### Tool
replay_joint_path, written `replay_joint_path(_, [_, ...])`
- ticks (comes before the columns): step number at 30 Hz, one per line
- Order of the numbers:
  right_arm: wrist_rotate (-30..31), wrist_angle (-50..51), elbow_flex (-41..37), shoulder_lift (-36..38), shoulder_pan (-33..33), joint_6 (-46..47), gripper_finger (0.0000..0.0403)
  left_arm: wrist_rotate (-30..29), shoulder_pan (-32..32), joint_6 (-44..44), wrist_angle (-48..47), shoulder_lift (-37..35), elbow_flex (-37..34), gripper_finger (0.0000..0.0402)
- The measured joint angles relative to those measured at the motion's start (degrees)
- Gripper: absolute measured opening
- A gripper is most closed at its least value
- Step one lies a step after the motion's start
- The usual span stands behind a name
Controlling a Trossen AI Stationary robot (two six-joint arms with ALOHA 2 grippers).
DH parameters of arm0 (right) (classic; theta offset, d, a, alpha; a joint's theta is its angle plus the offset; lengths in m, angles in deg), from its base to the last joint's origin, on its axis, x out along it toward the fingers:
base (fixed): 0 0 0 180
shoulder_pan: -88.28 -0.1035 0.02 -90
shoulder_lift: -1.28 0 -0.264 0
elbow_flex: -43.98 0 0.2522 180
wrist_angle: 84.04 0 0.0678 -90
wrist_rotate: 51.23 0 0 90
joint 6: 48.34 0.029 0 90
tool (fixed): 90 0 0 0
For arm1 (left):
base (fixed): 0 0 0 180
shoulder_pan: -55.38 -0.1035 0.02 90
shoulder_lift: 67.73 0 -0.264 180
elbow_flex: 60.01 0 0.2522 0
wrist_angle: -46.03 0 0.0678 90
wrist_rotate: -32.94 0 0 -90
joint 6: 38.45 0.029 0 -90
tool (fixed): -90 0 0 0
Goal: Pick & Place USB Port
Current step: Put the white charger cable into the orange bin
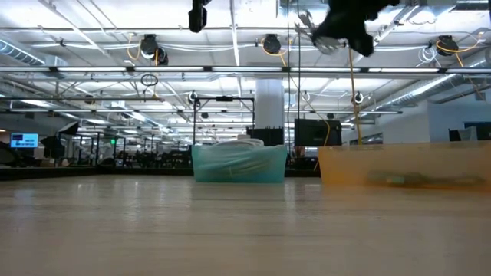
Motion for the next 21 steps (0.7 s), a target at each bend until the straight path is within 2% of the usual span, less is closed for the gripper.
replay_joint_path(5, [7.2, 18.91, 0.03, 2.35, 0.02, 0.71, 0.0025, -0.28, 1.25, 0.56, -3.16, 0.01, 0.0, 0.0046])
replay_joint_path(11, [9.45, 35.11, 0.0, 1.8, 0.04, 0.21, 0.0025, -0.96, 2.35, 0.83, -3.98, 0.02, 0.0, 0.0047])
replay_joint_path(15, [8.67, 37.85, -2.12, 1.58, 0.02, -0.25, 0.0025, -1.0, 3.01, 0.81, -4.26, 0.02, 0.0, 0.0047])
replay_joint_path(21, [3.02, 37.76, -8.64, 1.59, -0.13, 0.97, 0.0024, -1.2, 4.21, 0.83, -4.24, 0.02, 0.0, 0.0047])
